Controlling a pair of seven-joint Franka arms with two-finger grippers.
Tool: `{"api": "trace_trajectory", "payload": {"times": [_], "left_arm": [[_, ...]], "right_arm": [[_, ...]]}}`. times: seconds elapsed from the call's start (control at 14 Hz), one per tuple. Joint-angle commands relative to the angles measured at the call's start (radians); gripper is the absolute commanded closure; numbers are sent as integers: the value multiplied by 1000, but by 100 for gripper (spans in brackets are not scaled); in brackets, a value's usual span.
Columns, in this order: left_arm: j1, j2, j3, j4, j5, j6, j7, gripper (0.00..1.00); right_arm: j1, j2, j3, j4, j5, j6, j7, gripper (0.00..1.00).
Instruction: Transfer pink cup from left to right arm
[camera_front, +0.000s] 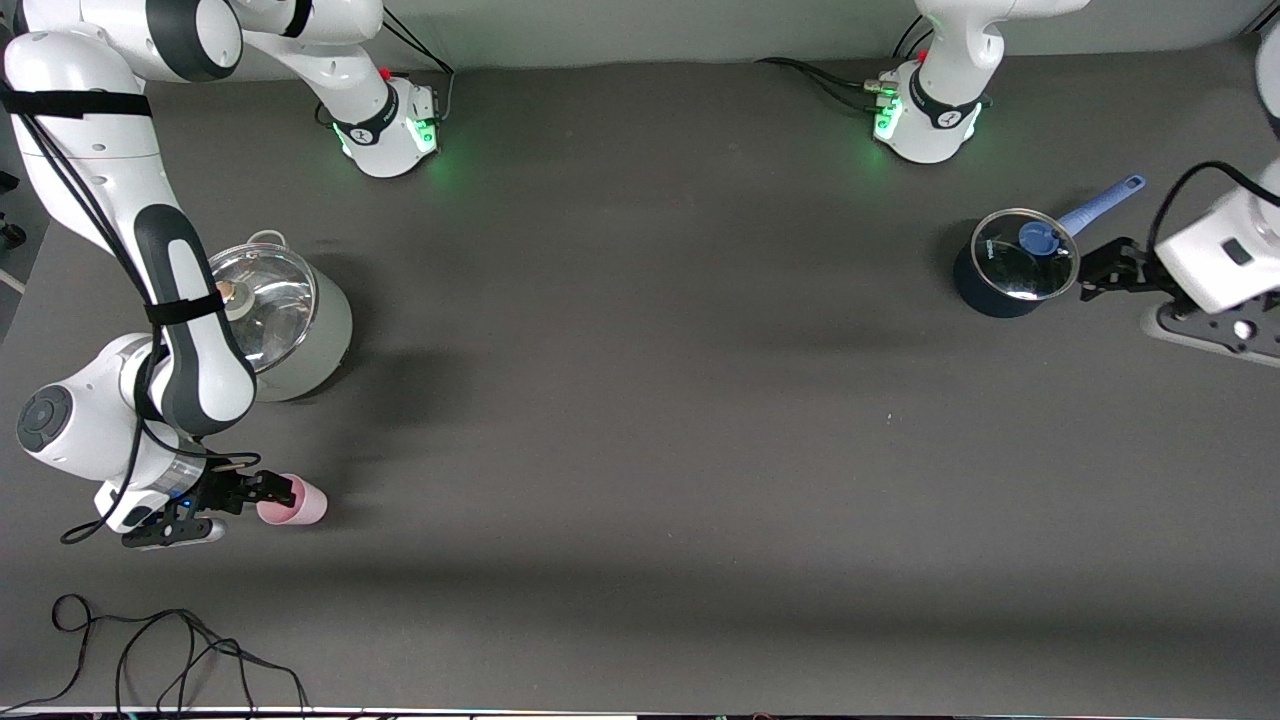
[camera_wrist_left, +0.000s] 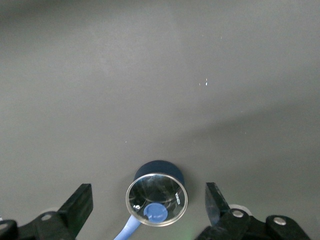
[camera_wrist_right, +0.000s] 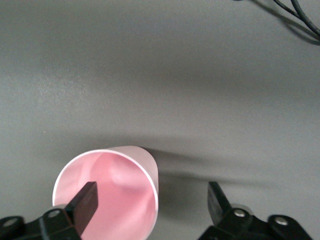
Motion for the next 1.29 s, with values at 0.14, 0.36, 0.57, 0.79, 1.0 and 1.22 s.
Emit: {"api": "trace_trajectory", "payload": {"times": [0.14, 0.36, 0.57, 0.79, 1.0, 1.22], "left_arm": [[-66, -110, 50, -130, 1, 83, -21, 0], [-93, -103, 54, -95, -2, 83, -75, 0], [-92, -93, 57, -37, -13, 2, -75, 0], [-87, -54, 57, 15, -14, -32, -72, 0], [-83, -30, 54, 23, -13, -38, -80, 0], [-80, -27, 56, 23, -13, -44, -69, 0]], "right_arm": [[7, -62, -18, 18, -105, -84, -15, 1], [9, -140, -18, 38, -172, -186, -11, 1], [11, -245, -18, 54, -190, -355, 1, 1], [23, -353, -12, 54, -190, -475, 147, 0], [41, -461, -15, 51, -190, -623, 170, 0], [52, -551, -14, 48, -191, -717, 329, 0]]}}
